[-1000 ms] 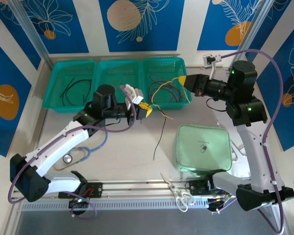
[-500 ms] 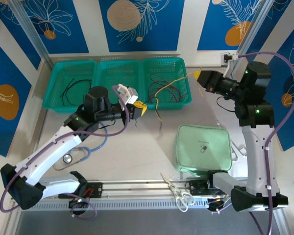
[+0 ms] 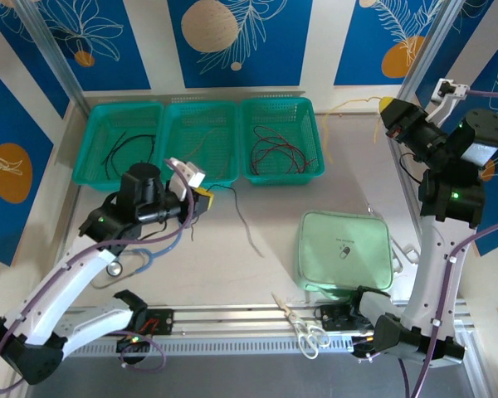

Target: Untangle the cables

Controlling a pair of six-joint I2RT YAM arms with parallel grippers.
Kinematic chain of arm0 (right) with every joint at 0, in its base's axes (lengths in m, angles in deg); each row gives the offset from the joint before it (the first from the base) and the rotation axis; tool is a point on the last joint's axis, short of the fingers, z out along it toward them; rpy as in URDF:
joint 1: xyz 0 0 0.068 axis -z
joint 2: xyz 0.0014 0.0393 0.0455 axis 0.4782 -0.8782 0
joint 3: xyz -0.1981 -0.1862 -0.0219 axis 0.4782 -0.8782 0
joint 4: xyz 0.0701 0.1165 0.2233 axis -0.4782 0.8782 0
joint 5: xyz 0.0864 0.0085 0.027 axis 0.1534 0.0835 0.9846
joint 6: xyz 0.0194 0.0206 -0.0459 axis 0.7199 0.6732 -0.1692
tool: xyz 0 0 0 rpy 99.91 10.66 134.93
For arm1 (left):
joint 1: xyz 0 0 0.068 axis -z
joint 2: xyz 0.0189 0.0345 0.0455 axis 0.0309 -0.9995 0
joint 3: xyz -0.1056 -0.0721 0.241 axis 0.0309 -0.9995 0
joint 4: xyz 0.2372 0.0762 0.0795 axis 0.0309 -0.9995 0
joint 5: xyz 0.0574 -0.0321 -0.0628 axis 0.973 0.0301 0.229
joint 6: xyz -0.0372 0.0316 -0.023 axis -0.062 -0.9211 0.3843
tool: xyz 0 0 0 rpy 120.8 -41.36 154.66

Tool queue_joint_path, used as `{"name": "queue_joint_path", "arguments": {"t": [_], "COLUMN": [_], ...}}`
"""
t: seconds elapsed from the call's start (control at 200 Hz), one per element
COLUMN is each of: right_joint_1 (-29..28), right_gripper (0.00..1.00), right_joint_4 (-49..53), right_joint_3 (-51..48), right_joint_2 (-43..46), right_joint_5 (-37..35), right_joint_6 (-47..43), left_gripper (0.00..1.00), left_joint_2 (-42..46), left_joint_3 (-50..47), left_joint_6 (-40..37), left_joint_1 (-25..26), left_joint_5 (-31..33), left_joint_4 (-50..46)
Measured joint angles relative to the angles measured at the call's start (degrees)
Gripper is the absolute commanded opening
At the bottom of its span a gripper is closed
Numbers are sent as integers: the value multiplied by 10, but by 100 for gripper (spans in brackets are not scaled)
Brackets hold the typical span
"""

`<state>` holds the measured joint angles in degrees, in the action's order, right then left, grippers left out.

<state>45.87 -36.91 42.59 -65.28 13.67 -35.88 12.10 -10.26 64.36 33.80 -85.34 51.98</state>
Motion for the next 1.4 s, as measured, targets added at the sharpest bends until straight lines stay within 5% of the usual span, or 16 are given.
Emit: {"name": "queue_joint_path", "arguments": {"t": [0.355,1.025,1.401], "right_joint_1": [-4,-72,-150], "right_gripper": [0,0,0], "right_joint_4": [-9,-5,-28], "right_joint_3": [-38,-55,-67], "right_joint_2": [12,9,-38], "right_joint_5": [20,20,-7], "right_joint_6": [15,16,14], "left_gripper": [0,0,0], "left_joint_2": [-49,-302,-399], "left_joint_3": [139,419,363], "left_joint_6": [7,-24,-3], "left_joint_1": [-138,-341,-442], "left_joint_5": [6,-35,-23], "left_joint_4": [-64,-25,71]}}
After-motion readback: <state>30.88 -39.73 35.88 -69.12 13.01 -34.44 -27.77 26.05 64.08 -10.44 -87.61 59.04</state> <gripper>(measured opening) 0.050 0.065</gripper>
